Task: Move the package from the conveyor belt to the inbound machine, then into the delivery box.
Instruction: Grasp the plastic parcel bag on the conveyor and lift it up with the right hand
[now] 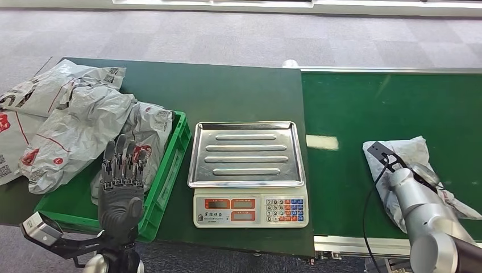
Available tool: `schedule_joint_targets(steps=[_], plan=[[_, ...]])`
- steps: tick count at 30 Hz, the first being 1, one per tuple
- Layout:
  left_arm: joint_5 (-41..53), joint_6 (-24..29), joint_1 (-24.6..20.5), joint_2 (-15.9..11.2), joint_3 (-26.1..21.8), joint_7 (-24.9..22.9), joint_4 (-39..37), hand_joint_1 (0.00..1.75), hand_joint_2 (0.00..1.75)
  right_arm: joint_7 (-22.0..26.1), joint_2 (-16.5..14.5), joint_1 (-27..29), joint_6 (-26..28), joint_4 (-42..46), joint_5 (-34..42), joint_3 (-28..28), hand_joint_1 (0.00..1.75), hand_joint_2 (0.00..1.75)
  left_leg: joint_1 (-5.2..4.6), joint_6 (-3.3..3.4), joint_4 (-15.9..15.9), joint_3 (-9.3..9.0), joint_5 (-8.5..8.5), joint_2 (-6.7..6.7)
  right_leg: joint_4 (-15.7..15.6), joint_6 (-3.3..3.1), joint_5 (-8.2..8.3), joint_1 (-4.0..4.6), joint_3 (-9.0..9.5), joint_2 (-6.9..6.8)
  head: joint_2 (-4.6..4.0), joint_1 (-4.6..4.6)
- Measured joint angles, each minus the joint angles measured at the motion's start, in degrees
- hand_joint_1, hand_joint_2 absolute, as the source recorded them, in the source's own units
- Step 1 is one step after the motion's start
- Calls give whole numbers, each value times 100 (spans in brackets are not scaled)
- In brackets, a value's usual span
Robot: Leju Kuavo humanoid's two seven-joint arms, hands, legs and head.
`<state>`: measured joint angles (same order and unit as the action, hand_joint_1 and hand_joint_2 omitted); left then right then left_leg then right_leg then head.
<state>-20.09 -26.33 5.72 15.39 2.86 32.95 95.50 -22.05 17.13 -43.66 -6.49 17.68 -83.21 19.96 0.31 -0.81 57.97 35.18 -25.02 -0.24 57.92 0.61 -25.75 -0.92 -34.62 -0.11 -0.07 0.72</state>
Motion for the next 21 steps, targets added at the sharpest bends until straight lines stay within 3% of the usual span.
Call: schedule_joint_targets(steps=[16,18,21], plan=[[39,100,-3,4,-50,-160,303,0,175,311,-162,234,362,127,22,32,175,175,0,0,0,-1,0,-1,0,1,0,0,4,-5,0,0],[35,153,-2,4,-55,-192,346,0,175,304,-188,272,602,208,-7,32,175,175,0,1,0,1,0,-1,0,1,0,0,5,-6,0,0],[-13,260,5,4,-69,-299,496,0,175,206,-272,346,1412,535,-109,32,175,175,-1,0,0,3,1,-2,0,1,0,-1,2,-6,0,0]])
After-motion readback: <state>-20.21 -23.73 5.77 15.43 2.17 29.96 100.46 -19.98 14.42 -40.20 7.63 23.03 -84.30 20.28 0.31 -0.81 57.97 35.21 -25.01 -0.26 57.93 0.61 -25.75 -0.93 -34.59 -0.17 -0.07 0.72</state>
